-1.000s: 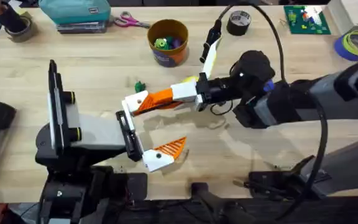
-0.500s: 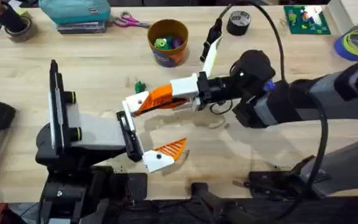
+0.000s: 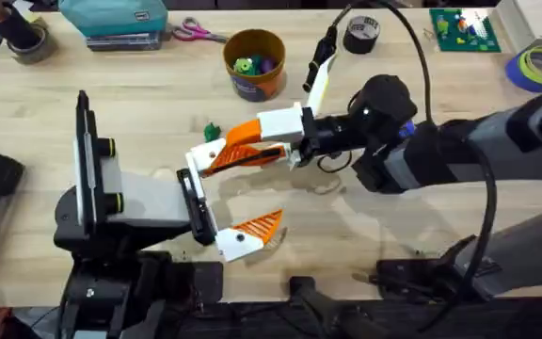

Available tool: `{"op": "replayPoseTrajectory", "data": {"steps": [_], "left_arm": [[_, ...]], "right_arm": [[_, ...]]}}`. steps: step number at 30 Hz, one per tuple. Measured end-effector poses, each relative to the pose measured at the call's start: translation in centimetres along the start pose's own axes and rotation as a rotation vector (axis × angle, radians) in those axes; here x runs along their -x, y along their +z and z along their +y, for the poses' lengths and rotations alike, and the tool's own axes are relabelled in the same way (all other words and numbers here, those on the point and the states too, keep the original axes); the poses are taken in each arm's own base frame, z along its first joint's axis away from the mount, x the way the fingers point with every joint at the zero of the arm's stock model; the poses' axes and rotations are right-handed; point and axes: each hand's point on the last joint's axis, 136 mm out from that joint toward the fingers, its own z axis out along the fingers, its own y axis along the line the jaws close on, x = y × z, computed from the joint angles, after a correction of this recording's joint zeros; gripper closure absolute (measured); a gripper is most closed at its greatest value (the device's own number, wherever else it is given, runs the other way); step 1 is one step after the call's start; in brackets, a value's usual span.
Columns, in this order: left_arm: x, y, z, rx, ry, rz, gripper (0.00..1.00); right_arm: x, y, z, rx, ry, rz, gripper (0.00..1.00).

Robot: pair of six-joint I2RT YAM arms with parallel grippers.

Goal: Pick up the gripper from the table and insert it into the empty holder that is missing its gripper. Then pick up a screw, insert it into the mounting hole, and use the screwdriver to tighten it. Finally, clean up the table by picking up the vegetable and placing it into the bucket.

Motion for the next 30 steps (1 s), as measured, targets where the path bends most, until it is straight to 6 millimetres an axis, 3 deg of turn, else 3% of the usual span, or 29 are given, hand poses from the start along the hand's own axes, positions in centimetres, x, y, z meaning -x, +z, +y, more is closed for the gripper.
{"op": "replayPoseTrajectory", "data": {"steps": [13,18,24,26,30], "left_arm": [[0.0,0.0,0.0,0.0,0.0,0.0,0.016],[0.0,0.0,0.0,0.0,0.0,0.0,0.015],[0.0,0.0,0.0,-0.002,0.006,-0.001,0.016],[0.1,0.0,-0.1,-0.003,0.008,-0.002,0.015],[0.1,0.0,-0.1,-0.003,0.008,-0.002,0.016]], "right_arm": [[0.7,-1.2,-0.1,-0.003,-0.019,-0.007,0.039],[0.7,-1.4,-0.1,-0.004,-0.023,-0.004,0.277],[0.6,-1.4,-0.3,-0.008,-0.015,0.003,0.944],[0.6,-1.4,-0.4,-0.008,-0.013,0.005,0.989],[0.6,-1.4,-0.4,-0.008,-0.013,0.005,0.989]]}}
